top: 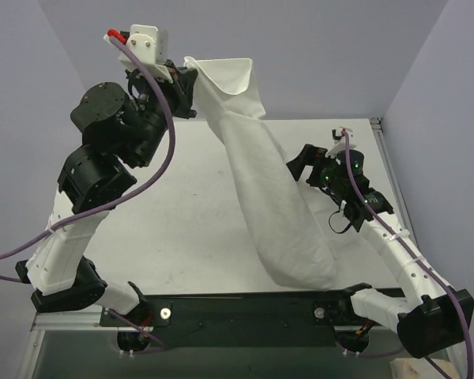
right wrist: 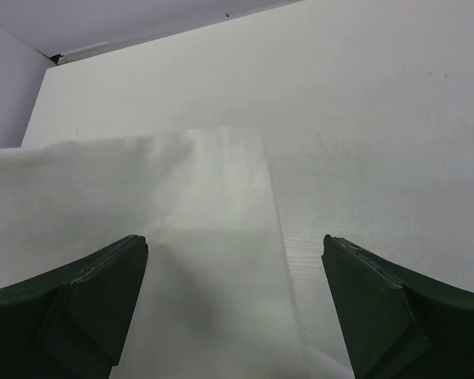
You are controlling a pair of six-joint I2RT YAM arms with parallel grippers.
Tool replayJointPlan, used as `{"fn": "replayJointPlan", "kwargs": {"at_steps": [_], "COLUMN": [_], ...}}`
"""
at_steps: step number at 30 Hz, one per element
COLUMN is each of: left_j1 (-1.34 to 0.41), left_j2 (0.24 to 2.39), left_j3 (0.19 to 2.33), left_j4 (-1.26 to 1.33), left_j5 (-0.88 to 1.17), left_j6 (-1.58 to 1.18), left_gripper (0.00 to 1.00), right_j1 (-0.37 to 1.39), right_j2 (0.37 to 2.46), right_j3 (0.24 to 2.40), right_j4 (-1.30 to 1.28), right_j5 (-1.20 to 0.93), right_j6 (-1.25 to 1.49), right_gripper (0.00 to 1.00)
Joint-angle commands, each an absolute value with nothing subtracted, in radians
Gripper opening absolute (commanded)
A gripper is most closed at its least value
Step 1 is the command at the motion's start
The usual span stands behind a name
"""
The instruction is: Pin the brooch onto the clothing
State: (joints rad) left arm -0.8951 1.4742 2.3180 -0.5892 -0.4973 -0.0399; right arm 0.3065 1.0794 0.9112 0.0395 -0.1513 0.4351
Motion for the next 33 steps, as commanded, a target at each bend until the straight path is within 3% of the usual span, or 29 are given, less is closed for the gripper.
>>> {"fn": "replayJointPlan", "kwargs": {"at_steps": [1, 6, 12, 14, 15, 17, 24, 33], "left_j1": [-0.790, -0.456, -0.230, -0.155, -0.141, -0.137, -0.234, -0.756], "left_j2": [1.404, 1.301, 1.299, 1.327, 1.341, 1.367, 1.341, 1.396], "left_j3": [2.114, 1.861, 1.623, 1.576, 1.569, 1.568, 1.480, 1.322], "left_j4": [-0.497, -0.541, -0.563, -0.557, -0.566, -0.598, -0.591, -0.577], "left_j5": [-0.703, -0.551, -0.430, -0.288, -0.260, -0.246, -0.094, -0.218], "left_j6": [-0.052, -0.265, -0.344, -0.342, -0.348, -0.339, -0.302, -0.317], "left_gripper": [0.00, 0.00, 0.02, 0.52, 0.68, 0.82, 0.83, 0.79], "right_j1": [0.304, 0.313, 0.318, 0.318, 0.319, 0.322, 0.337, 0.288], "right_j2": [1.115, 1.181, 1.207, 1.212, 1.216, 1.227, 1.253, 1.338], "right_j3": [0.930, 0.951, 0.963, 0.960, 0.956, 0.951, 0.927, 0.950], "right_j4": [0.052, 0.037, 0.006, 0.005, 0.003, -0.023, -0.072, -0.100], "right_j5": [-0.205, -0.239, -0.245, -0.245, -0.250, -0.264, -0.244, -0.207], "right_j6": [0.422, 0.417, 0.402, 0.400, 0.399, 0.394, 0.380, 0.448], "right_gripper": [1.00, 1.00, 1.00, 1.00, 1.00, 1.00, 1.00, 1.00]}}
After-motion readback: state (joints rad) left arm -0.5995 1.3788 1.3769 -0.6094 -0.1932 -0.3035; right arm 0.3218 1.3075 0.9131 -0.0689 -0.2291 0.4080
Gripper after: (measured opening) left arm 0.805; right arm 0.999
